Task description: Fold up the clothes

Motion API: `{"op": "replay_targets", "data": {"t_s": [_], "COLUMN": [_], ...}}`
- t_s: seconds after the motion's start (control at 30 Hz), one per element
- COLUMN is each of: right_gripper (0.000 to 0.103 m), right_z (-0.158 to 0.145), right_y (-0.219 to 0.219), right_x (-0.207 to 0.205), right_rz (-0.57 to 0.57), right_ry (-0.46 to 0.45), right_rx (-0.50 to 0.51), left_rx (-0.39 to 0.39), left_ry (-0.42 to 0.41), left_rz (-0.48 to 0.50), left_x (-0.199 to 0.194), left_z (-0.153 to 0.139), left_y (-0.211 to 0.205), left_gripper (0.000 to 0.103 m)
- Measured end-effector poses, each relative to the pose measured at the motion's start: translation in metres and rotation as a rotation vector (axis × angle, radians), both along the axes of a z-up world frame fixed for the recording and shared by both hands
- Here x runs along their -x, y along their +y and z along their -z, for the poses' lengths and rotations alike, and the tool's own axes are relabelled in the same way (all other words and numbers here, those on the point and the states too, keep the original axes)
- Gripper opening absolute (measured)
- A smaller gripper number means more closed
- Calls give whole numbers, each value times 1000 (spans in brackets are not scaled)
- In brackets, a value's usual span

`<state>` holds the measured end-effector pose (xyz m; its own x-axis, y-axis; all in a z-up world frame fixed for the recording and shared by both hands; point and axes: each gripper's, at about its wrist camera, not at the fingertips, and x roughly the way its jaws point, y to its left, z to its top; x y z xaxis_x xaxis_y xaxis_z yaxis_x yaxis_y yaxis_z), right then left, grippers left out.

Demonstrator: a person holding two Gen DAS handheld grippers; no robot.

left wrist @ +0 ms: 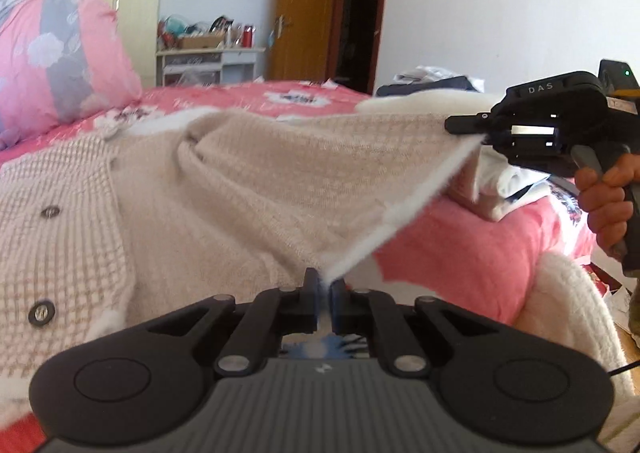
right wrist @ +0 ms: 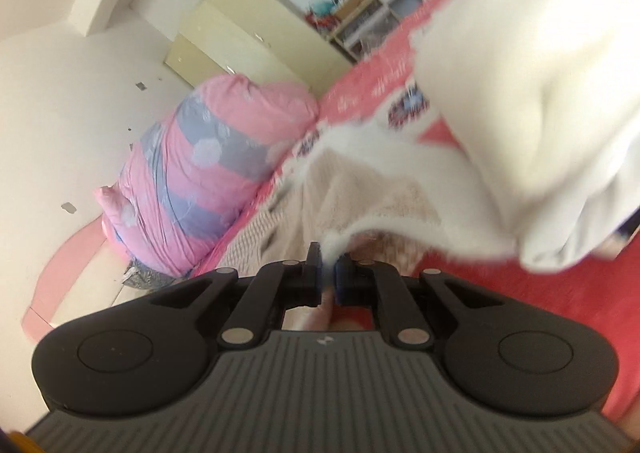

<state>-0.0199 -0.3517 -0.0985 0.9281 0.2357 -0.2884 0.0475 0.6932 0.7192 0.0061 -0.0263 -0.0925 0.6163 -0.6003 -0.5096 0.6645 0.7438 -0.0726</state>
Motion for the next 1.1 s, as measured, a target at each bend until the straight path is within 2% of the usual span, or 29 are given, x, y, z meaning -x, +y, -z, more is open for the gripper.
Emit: {"op": "replay_targets", "data": {"t_s": [0.07,0.13,0.2,0.23,0.3,0.37,0.4,0.47,0.6,0.67,0.73,0.83,0.93,0.97,1.03,1.1], "right_gripper": [4,4,4,4,9,12,20,26,29,33,42,46,47,47,47,47], "right_z": [-9,-6,9,17,31,30,26,15,-16,-32,-39,-28,-3,6,23,38], "right_y": [4,8,12,11,9,9,11,17,30,43,63,104,150,162,181,193], "right_x": [4,2,-3,-7,-11,-4,3,20,43,39,19,-30,-89,-105,-134,-152], "right_rz": [3,8,26,21,18,6,6,8,-18,-70,-188,-412,-566,-579,-606,-620], "right_ry": [-8,25,100,153,246,286,293,301,245,164,93,75,152,188,258,328], "right_rx": [74,145,255,263,262,291,325,398,479,444,361,190,45,14,-50,-100], "left_rx": [-32,-74,-109,-124,-107,-53,-24,28,127,178,218,268,366,399,417,449], "left_ry": [5,18,-2,-32,-24,18,34,70,118,137,142,134,149,154,174,200], "left_rz": [10,18,21,20,27,38,35,10,-152,-247,-351,-548,-734,-795,-895,-939], "left_x": [0,2,6,10,15,21,25,34,39,40,38,39,42,43,39,35], "left_z": [12,30,44,47,41,32,27,19,5,-2,-9,-13,-7,-4,5,16], "left_y": [-5,-13,-19,-22,-20,-9,-1,19,80,112,143,189,229,242,260,275], "left_gripper": [6,7,8,8,27,40,40,44,49,50,50,50,54,55,55,55]}}
